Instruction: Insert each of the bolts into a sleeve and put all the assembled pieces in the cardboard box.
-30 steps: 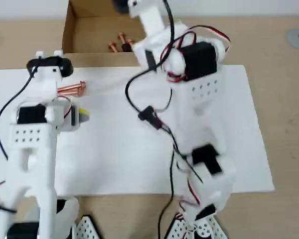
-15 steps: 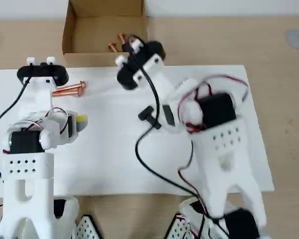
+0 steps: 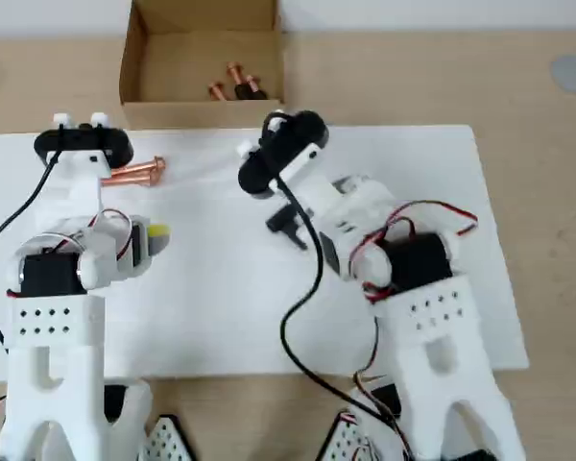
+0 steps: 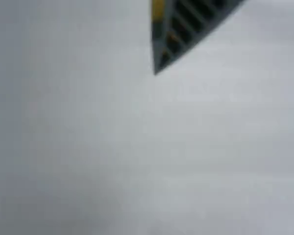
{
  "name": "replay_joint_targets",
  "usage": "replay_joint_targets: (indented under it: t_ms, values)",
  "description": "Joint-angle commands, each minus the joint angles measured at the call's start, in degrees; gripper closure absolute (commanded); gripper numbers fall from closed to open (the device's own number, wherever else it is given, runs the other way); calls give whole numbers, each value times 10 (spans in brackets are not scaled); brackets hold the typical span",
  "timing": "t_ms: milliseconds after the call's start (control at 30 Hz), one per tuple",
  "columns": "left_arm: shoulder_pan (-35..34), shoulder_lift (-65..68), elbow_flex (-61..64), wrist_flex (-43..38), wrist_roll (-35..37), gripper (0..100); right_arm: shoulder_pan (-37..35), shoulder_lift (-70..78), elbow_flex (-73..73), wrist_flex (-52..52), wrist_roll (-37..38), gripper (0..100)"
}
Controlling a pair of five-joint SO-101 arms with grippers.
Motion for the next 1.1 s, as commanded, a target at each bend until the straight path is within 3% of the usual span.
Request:
replay_joint_targets:
  t_ms: [0,200,367,700,1067]
  values:
    - [-4,-10,2,-34,30,733,7,57,-8,-40,-12,812]
    - [-12,-10,82,-130,118,734,5,190,-78,-45,0,763]
    - [-12,-10,112,-154,149,735,5,247,-92,-44,34,763]
    - [-12,-10,109,-154,162,735,-24,312,-95,-12,84,761]
    - [-12,-10,110,-155,161,735,-23,481,-217,7,112,761]
